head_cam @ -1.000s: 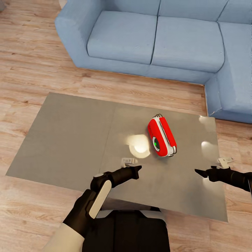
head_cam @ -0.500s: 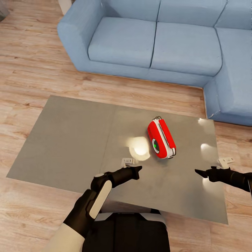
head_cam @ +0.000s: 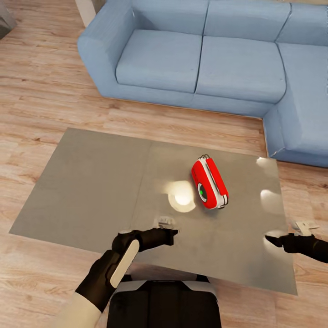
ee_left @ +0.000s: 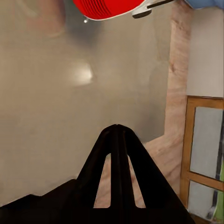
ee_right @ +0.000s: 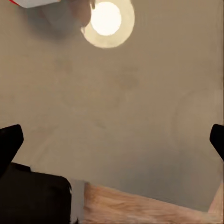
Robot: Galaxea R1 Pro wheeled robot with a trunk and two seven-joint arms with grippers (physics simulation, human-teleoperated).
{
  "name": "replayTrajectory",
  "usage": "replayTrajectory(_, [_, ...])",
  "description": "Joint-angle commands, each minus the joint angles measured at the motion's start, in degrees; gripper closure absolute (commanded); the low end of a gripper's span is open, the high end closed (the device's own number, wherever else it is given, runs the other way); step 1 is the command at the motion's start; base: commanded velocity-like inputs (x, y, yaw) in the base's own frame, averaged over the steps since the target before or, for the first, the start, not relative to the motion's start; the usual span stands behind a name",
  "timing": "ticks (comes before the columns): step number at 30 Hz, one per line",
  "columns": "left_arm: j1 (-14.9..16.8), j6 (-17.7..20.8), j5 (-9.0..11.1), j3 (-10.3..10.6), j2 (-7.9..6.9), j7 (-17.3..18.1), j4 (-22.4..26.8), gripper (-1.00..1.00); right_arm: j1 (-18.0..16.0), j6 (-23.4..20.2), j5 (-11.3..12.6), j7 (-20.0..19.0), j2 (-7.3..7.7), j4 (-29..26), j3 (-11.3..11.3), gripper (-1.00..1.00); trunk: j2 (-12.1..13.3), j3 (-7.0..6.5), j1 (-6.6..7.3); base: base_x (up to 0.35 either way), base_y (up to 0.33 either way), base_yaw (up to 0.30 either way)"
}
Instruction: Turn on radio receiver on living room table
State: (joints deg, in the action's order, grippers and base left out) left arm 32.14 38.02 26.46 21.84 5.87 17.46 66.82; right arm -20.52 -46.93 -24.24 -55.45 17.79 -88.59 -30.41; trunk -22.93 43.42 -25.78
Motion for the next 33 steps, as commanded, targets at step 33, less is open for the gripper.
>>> replayTrajectory(33, [-20.8, -30.15, -0.39, 0.52, -13.94, 1.36, -45.08, 1.0, 11.47, 45.94, -22.06, 30.16, -6.49, 67.75, -21.33, -1.0, 0.0, -3.03, -0.01, 0.0, 0.0, 0.0])
